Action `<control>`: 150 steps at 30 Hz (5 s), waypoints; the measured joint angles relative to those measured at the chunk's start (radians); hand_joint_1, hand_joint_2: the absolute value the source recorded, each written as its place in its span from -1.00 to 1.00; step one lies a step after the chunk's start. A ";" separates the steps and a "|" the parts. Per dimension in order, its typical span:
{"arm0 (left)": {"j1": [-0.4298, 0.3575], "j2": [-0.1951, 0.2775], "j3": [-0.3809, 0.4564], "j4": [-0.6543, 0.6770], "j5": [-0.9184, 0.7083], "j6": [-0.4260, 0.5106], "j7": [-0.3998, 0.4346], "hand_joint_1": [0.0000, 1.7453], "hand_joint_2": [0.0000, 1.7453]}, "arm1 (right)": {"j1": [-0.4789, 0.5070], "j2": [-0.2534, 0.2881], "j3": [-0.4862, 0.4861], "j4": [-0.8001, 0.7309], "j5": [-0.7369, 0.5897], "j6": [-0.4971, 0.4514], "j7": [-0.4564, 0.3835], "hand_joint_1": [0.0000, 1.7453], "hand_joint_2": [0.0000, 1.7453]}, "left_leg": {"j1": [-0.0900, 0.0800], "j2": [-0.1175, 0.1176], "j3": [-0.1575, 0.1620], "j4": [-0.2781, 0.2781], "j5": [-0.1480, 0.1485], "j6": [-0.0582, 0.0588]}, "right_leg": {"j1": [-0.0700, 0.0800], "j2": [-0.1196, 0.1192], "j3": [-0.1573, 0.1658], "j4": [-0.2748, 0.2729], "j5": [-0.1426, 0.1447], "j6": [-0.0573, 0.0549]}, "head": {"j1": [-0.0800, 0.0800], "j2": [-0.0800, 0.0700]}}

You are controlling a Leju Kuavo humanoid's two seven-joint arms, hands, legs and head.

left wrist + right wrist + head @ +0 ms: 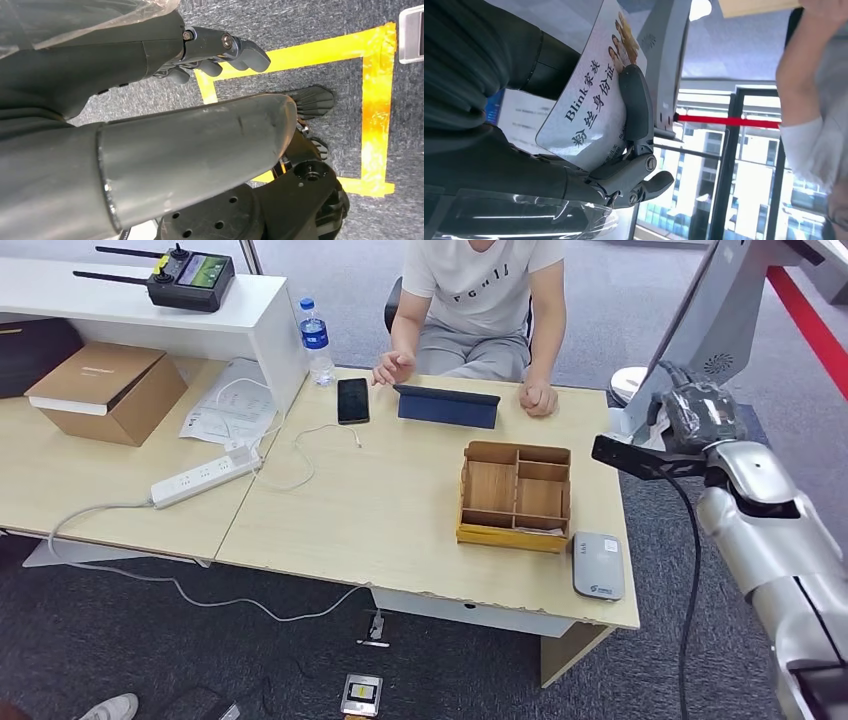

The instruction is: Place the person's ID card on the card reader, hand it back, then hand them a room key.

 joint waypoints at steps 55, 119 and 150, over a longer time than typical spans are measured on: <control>-0.004 -0.002 -0.043 0.000 -0.016 -0.012 0.027 -1.00 -1.00 | -0.034 0.180 0.062 0.087 0.040 -0.037 0.080 -1.00 -1.00 | 0.003 0.000 -0.002 0.000 0.001 -0.001 | 0.001 0.000 -0.003 0.000 0.000 -0.001 | 0.000 0.000; -0.002 -0.038 -0.026 0.000 0.105 0.094 0.042 -1.00 -1.00 | 0.788 -0.306 -0.118 -1.585 -0.564 0.306 0.711 -1.00 0.50 | 0.004 0.000 -0.004 0.000 0.001 0.000 | 0.003 0.000 -0.003 -0.004 0.002 0.000 | 0.000 0.000; -0.010 -0.055 -0.013 0.000 0.133 0.119 0.084 -1.00 -1.00 | 0.714 0.096 -0.059 -1.079 0.163 0.259 0.569 -1.00 1.00 | 0.004 -0.001 -0.005 0.000 0.002 -0.001 | 0.003 0.000 -0.003 -0.004 0.002 -0.001 | 0.000 0.000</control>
